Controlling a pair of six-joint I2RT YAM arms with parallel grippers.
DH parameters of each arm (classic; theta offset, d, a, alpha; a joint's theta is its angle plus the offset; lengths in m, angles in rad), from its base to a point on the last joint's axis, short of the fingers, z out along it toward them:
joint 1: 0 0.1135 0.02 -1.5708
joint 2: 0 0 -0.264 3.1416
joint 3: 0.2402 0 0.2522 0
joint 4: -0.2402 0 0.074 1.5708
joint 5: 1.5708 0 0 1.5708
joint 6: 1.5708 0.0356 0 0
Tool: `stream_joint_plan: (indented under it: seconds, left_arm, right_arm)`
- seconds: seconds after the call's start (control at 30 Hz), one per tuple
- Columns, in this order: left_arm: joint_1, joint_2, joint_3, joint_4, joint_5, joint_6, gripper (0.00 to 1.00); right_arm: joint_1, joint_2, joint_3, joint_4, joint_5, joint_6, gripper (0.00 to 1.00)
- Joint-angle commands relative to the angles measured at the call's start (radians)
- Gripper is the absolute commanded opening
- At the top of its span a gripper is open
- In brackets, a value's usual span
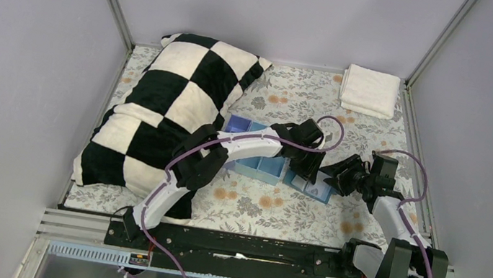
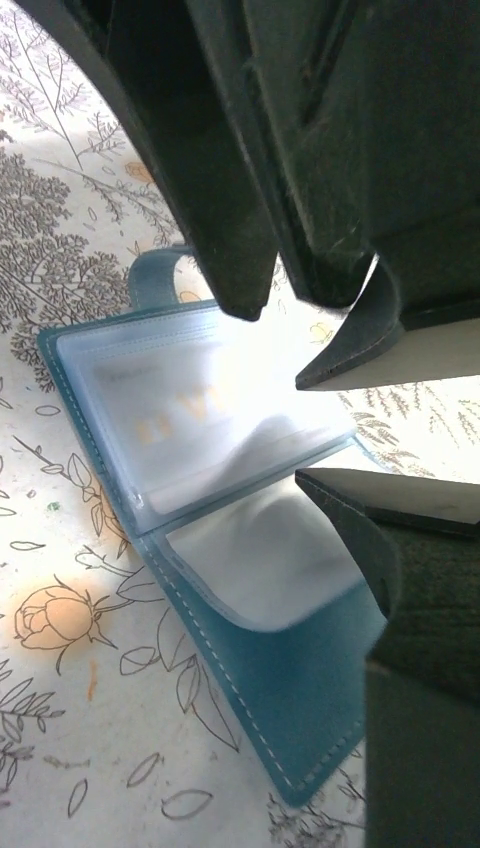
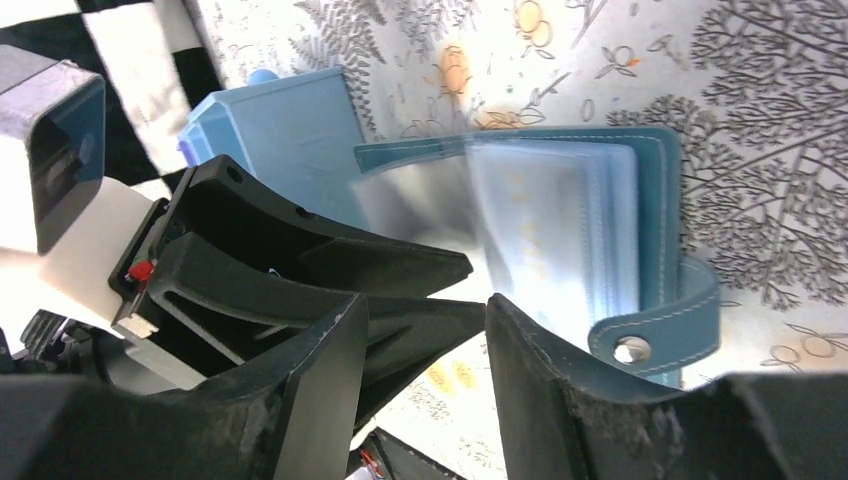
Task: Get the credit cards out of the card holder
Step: Remove the credit card from the card holder.
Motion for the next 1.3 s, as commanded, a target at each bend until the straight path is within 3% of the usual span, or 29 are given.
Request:
stream_joint_plan:
  seconds: [0.0,0.23,0.53,1.27]
  left_arm:
    - [0.004,-0.11,0.055,-0.019,-0.022,0.039,0.39]
    - [0.021,-0.141,0.058,-0.033,-0.029,0.049,0.39]
    - [0.024,-0.096,0.054,-0.038,-0.006,0.06,0.39]
    - [0.03,0.061,0.088,-0.075,-0.016,0.083,0.38]
  right_arm:
    - [0.0,-0.009,-0.007,0.086,-0.061,0.039,0.54]
    - [0.0,-0.014,0.006,0.061,-0.022,0.017,0.54]
    - [-0.01,0.01,0.028,-0.099,0.103,-0.105,0.54]
    - [-0.015,0.082,-0.019,-0.026,0.064,-0.133,0.55]
